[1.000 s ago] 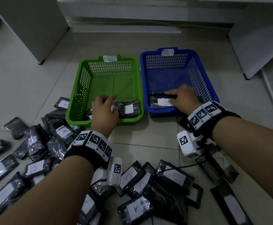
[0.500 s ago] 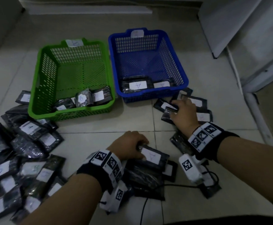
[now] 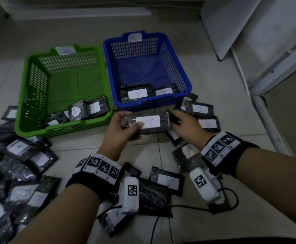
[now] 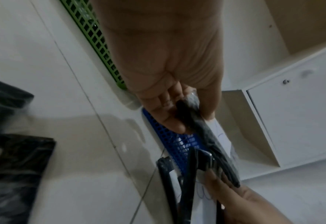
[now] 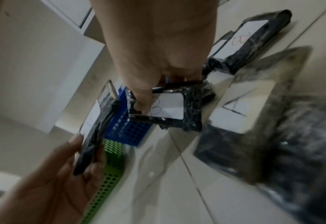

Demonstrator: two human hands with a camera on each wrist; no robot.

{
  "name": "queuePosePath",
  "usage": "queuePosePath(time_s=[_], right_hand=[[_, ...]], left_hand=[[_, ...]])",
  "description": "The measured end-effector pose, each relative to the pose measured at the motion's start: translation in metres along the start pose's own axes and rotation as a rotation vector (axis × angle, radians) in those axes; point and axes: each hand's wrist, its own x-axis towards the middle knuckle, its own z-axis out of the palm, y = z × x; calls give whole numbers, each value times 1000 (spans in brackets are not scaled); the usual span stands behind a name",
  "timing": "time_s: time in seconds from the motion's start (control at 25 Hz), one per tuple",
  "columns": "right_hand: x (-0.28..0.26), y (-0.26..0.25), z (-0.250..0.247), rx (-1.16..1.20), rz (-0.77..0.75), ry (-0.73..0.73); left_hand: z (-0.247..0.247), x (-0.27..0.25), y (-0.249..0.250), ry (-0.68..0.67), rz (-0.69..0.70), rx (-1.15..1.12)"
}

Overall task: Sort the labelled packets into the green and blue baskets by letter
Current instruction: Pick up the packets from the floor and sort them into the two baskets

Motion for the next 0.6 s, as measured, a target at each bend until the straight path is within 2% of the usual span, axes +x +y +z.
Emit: queuePosePath(time_s=[0.16, 0.32, 0.4, 0.48, 0.6], right_hand=[[11, -27, -13, 239, -17, 17], [22, -56, -16, 541, 93, -25], [32, -64, -14, 567, 108, -42], [41, -70, -11, 514, 46, -34], [56, -80, -12, 427, -56, 85]], left_hand=[[-10, 3, 20, 105, 122, -118], [-24, 7, 32, 209, 176, -174], [-30, 9, 34, 235, 186, -182], [-34, 9, 36, 255, 202, -182], [-38, 12, 42, 336, 259, -132]])
